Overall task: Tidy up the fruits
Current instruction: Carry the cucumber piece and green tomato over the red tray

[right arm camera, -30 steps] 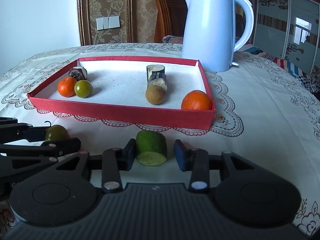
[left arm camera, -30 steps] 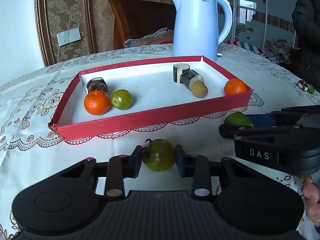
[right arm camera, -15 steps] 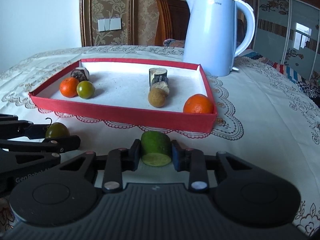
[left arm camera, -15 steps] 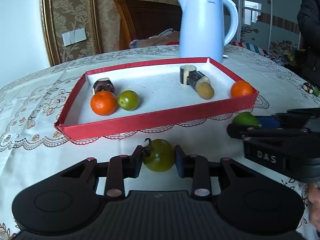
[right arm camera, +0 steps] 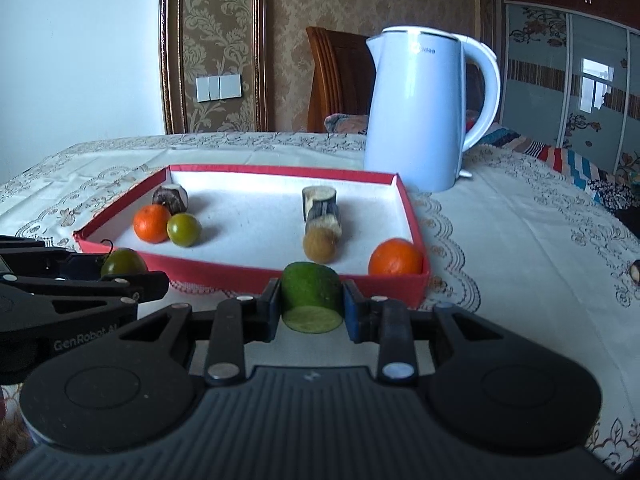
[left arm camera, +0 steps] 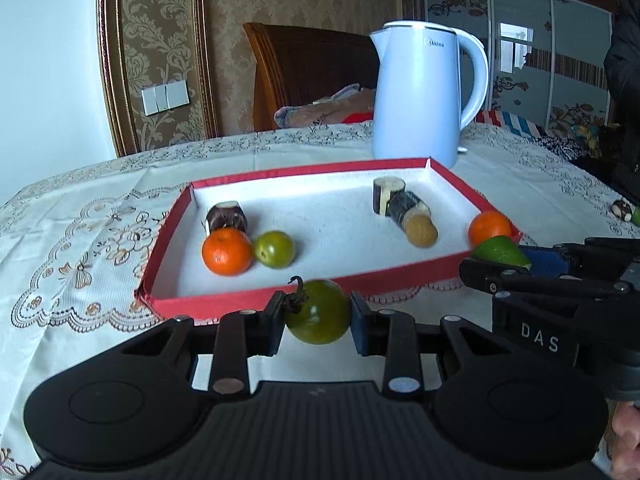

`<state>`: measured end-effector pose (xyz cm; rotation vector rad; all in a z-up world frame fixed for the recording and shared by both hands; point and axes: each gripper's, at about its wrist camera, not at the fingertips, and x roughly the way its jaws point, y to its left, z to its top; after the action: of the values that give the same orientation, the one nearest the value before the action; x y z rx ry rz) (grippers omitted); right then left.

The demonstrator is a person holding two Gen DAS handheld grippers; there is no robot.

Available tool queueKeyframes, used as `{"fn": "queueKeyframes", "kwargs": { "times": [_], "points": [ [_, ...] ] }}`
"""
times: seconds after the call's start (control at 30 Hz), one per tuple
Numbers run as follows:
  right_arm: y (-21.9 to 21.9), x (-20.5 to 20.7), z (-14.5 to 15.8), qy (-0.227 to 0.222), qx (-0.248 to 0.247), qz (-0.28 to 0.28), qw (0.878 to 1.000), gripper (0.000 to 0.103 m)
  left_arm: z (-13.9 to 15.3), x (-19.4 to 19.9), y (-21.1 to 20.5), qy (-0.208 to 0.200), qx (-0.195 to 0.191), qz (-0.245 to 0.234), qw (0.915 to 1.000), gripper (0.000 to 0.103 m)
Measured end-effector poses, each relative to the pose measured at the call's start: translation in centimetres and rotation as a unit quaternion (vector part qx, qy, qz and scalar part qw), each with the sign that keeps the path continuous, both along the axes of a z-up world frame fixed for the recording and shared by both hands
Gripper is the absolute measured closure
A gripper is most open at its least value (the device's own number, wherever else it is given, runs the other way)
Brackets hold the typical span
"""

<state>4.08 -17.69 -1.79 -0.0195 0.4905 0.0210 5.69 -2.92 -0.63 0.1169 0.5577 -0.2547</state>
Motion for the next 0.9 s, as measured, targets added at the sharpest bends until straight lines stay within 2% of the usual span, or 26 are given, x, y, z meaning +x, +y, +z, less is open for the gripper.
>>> {"fn": "queueKeyframes", "kwargs": {
  "times": [0.23, 0.5, 0.77, 0.9],
  "points": [
    [0.4, 1.3, 1.2, -0.014, -0.004, -0.002, 1.000, 0.073, 1.3, 1.9, 0.4, -0.015, -0.004, 0.023, 0.9996, 0.071],
    [1.6, 4.7, 1.8, -0.004, 0.003, 0.002, 1.000, 0.073, 1.3, 5.7, 0.9, -0.010, 0.002, 0.066, 0.9977, 0.071],
    [2.9, 7.5, 0.3, 0.020, -0.008, 0.005, 1.000, 0.073, -0.5, 7.6, 1.1, 0.017, 0.007, 0.084, 0.9963, 0.071],
    [3.0, 8.5, -0.7, 0.033, -0.005, 0.005, 0.999, 0.073, -0.6, 7.7, 1.4, 0.013, 0.004, 0.089, 0.9959, 0.071]
  ]
}}
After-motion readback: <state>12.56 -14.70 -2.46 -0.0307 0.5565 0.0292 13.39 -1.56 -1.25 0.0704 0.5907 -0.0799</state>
